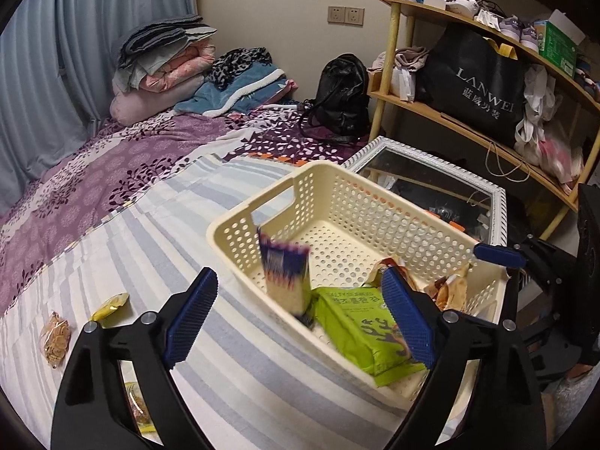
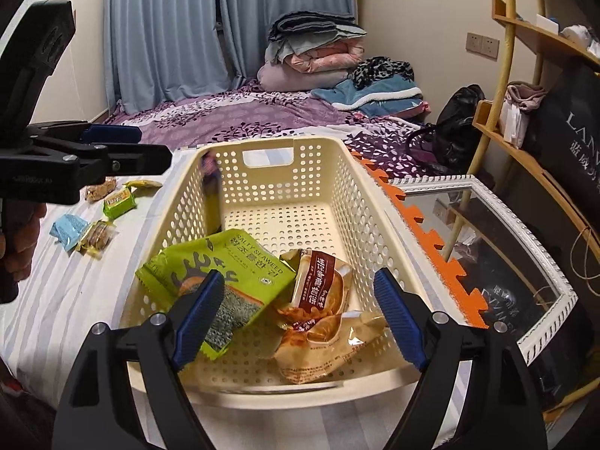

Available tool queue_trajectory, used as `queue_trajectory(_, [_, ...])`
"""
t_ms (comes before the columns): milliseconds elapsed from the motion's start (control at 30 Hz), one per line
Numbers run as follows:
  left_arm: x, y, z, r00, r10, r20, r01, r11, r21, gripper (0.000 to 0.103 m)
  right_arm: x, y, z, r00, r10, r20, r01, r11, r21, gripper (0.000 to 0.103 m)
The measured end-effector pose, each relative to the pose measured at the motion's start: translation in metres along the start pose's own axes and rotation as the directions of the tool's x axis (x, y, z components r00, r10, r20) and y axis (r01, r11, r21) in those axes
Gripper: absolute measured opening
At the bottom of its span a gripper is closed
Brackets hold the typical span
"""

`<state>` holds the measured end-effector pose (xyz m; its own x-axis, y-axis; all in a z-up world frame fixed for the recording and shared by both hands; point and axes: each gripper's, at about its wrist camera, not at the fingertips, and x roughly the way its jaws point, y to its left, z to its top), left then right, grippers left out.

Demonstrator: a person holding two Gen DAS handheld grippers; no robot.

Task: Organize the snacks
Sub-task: 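Carry the blue-and-white biscuit pack into the basket and open the left gripper, then move both grippers back toward the remaining snacks on the bed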

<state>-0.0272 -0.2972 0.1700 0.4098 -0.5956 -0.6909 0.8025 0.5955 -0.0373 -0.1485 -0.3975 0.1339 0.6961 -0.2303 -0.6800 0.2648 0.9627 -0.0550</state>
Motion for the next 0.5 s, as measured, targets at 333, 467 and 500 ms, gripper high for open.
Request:
queue_trajectory(333, [-0.007, 0.028, -0.018, 0.998, 0.060, -0.024, -0.061, 0.996, -0.062, 0.097, -0.004, 0.022, -0.002, 0.989, 0.133, -0.062, -0.139, 0.983, -0.122, 0.090])
queue_trajectory(467, [-0.014, 0.038, -0.025, 0.997, 0.070, -0.022, -0.071, 0.994, -0.086, 0.097, 0.012, 0.037, -0.001, 0.986, 0.091, -0.139, -0.118, 0.972, -0.202, 0.091])
queue_trajectory(500, [-0.017, 0.041, -0.027, 0.997, 0.074, -0.019, -0.075, 0.993, -0.090, 0.097, 0.017, 0.040, -0.001, 0.985, 0.077, -0.156, -0.112, 0.968, -0.223, 0.091])
